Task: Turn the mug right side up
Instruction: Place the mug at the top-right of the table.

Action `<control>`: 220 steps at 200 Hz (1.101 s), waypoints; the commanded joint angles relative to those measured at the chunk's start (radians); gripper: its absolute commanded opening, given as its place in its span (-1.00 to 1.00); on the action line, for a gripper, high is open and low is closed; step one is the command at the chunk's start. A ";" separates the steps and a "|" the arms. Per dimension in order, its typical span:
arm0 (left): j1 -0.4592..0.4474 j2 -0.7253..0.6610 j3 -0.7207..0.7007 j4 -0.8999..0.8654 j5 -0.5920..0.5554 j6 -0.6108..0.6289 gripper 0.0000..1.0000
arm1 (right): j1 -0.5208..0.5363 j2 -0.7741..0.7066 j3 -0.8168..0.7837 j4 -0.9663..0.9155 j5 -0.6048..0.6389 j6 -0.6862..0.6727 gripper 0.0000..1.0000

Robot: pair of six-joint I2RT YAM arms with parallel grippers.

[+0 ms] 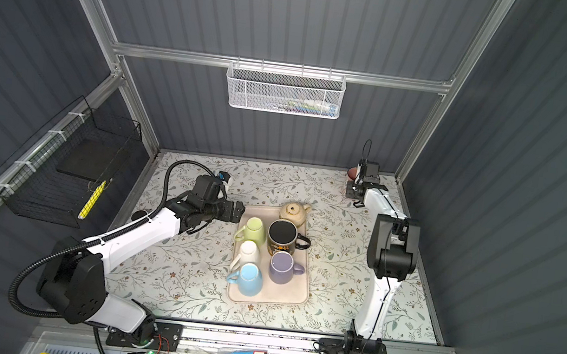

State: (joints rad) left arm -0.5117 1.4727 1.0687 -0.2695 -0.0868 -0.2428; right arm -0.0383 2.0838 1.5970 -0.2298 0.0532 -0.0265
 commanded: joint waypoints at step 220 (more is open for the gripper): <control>-0.007 -0.005 0.161 -0.268 0.074 0.180 0.88 | -0.041 -0.172 -0.100 0.148 -0.043 0.009 0.45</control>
State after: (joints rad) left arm -0.5117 1.5005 1.1633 -0.4046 -0.0669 -0.1654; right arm -0.0814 1.9839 1.5364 -0.1066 0.0067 -0.0349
